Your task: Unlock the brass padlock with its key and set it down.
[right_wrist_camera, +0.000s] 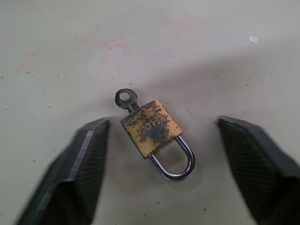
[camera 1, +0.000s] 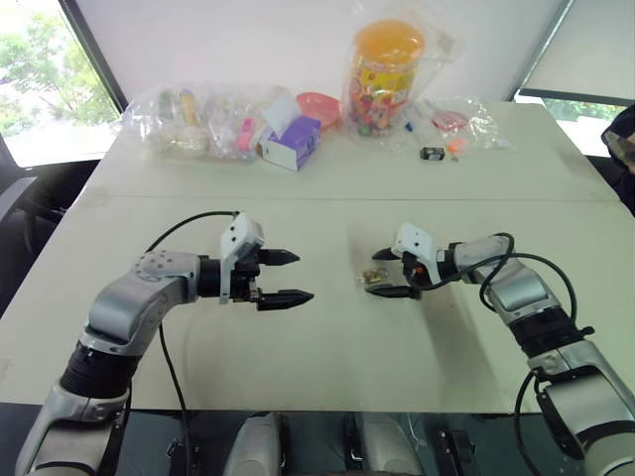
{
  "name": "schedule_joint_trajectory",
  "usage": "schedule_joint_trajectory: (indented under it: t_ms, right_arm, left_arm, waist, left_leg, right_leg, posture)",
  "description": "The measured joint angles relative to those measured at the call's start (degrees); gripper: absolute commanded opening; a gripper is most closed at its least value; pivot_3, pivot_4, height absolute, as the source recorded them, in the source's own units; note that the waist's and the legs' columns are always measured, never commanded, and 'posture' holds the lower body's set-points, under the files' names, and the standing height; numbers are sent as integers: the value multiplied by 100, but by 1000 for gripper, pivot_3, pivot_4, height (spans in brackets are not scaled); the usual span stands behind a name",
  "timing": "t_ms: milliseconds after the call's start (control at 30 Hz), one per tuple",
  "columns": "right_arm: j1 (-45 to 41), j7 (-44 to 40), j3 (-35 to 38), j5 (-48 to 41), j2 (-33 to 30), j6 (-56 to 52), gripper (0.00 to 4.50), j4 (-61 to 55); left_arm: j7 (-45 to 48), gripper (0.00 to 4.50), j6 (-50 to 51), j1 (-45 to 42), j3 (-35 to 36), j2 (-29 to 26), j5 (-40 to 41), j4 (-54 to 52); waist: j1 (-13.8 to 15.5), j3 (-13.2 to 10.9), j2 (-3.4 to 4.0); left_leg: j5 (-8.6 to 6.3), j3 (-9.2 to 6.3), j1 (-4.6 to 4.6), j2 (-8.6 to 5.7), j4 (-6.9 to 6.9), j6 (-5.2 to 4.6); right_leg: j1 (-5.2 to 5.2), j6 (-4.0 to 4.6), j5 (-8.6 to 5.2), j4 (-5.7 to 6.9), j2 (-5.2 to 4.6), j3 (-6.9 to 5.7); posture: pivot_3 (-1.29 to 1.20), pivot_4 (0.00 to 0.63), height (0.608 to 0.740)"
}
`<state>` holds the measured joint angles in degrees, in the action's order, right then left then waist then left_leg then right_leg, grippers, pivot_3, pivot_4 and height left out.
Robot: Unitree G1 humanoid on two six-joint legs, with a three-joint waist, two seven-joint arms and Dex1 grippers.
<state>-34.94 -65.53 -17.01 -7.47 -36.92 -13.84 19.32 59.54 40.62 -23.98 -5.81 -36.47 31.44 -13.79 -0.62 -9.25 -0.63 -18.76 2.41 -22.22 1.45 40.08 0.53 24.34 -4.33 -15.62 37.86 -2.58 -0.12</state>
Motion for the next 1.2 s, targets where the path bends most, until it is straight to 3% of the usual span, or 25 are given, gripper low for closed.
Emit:
schedule_joint_trajectory:
  t_ms: [67, 167, 267, 433, 600, 733, 1200]
  right_arm:
    - [29, -1, 2, 45, 56, 76, 1068, -6]
    - [76, 26, 2, 72, 94, 116, 730, -35]
    - [416, 273, 55, 308, -17, 282, 728, -568]
    - [1066, 1445, 75, 1431, -215, 926, 728, -1865]
    - [1188, 2124, 254, 2211, -475, 1599, 728, -2877]
    - [1198, 2269, 297, 2545, -508, 1851, 728, -3670]
    - [1069, 2102, 292, 2693, -317, 1397, 728, -4293]
  left_arm:
    - [6, 4500, -3, -76, 0, -7, 0, 7]
    - [24, 4500, -9, -113, -3, -11, -1, 21]
    - [101, 4500, -6, -199, -11, -40, -1, 237]
    - [192, 4500, 85, -605, -3, 145, 89, 756]
    - [311, 4500, 258, -960, -17, 375, 228, 1103]
    - [452, 4500, 396, -1365, -12, 587, 364, 1457]
    - [805, 4500, 269, -1732, -145, 967, 239, 2233]
  waist:
    - [-6, 1, -1]
    - [-15, 2, 0]
    - [1, 4, 2]
    - [10, 3, 1]
    - [-3, 2, 1]
    - [-5, 2, 1]
    - [0, 2, 0]
  left_leg:
    - [0, 0, 2, 1, 0, 0]
    - [0, 2, 9, 3, -1, 0]
    - [0, 2, 9, 2, 0, 0]
    - [1, 4, -4, -5, 2, 1]
    - [3, 5, -8, -3, 2, 5]
    - [3, 7, -8, -5, 2, 5]
    - [3, 7, -8, -6, 2, 5]
  right_leg:
    - [-1, 0, 0, 1, 0, 0]
    - [-4, 0, 0, 3, -1, 2]
    - [-5, 0, 0, 3, -2, 2]
    - [7, 0, 0, 5, -1, 1]
    - [16, 0, 0, 10, 6, -1]
    - [15, 0, 0, 8, 6, 0]
    - [15, 0, 0, 8, 7, -1]
  posture:
    - [0, 150, 740]
    - [0, 150, 740]
    - [0, 150, 740]
    - [0, 150, 740]
    - [0, 150, 740]
    - [0, 150, 740]
    - [0, 150, 740]
